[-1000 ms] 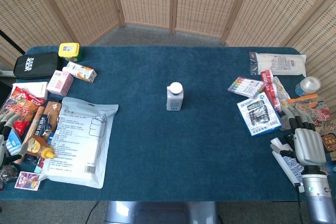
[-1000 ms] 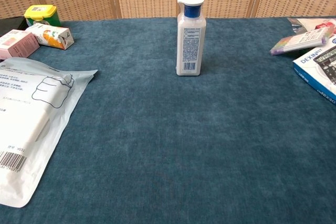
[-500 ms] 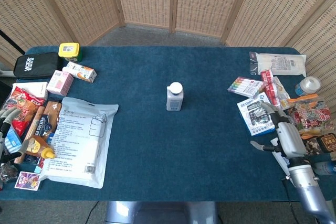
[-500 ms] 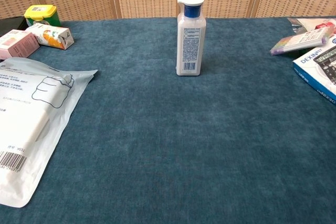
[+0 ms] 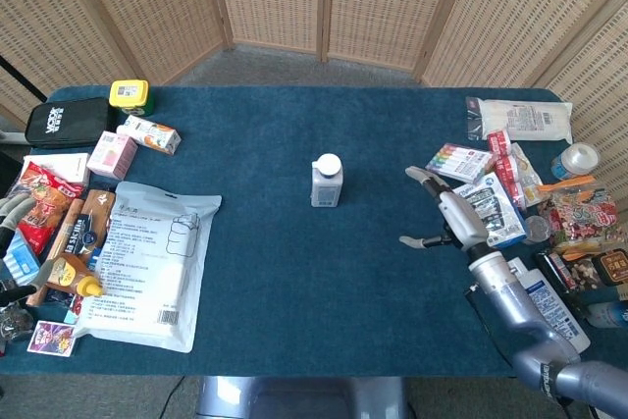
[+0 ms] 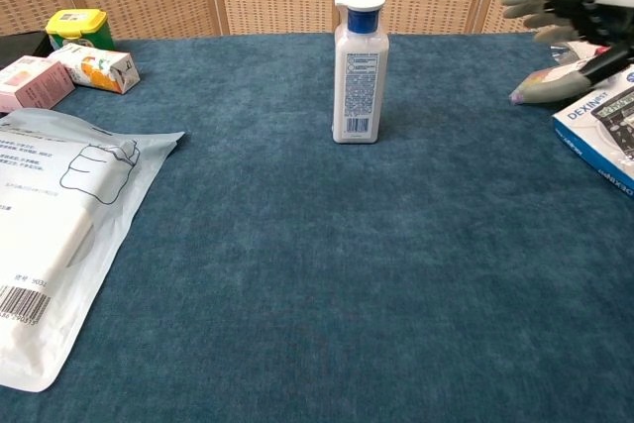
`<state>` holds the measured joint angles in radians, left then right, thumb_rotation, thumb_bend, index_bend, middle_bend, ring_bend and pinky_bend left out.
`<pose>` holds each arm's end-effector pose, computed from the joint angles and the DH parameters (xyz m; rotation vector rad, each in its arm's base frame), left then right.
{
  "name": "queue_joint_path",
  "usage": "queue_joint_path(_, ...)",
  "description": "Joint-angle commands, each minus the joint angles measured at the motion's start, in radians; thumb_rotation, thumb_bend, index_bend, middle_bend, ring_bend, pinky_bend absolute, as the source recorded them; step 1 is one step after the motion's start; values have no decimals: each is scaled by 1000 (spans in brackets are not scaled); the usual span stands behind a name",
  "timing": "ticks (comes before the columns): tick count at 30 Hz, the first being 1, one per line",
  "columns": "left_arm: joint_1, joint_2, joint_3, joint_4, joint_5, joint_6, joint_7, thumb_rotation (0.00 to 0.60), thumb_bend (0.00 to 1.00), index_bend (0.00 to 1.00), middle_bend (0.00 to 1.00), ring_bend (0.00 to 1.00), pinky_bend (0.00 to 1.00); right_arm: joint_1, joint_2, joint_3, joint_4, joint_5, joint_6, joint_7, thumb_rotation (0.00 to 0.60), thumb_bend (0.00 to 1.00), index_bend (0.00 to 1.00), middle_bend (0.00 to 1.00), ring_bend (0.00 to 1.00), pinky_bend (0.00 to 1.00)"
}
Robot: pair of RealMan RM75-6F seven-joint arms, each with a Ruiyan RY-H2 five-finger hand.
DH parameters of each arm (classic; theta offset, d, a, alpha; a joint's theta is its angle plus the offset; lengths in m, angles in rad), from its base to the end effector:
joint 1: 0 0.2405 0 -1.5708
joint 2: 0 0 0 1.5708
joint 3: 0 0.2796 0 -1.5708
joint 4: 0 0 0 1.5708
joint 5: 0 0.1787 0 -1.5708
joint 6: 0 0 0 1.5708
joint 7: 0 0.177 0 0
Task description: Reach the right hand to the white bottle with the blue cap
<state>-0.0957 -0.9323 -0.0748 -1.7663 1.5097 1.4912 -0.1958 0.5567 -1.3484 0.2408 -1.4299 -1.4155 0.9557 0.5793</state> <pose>-0.2892 0.2185 0.2486 -1.3348 -0.9907 -1.0726 -0.2182 -0.3764 0.0886 1.5185 -1.4962 1.3628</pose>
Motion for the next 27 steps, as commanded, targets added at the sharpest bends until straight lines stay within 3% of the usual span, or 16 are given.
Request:
queue_joint_path(1,4,5,3,-6,7,8,3,600,385,85,0,0,0,42,-46,7,65,5,-40,41,600,89,0,0,0,0)
queue_joint_path(27,16,11,22,-35,31,27,34,600,370,83,0,0,0,292,-270,25,433,19,-242,235,600,90,0,0,0,0)
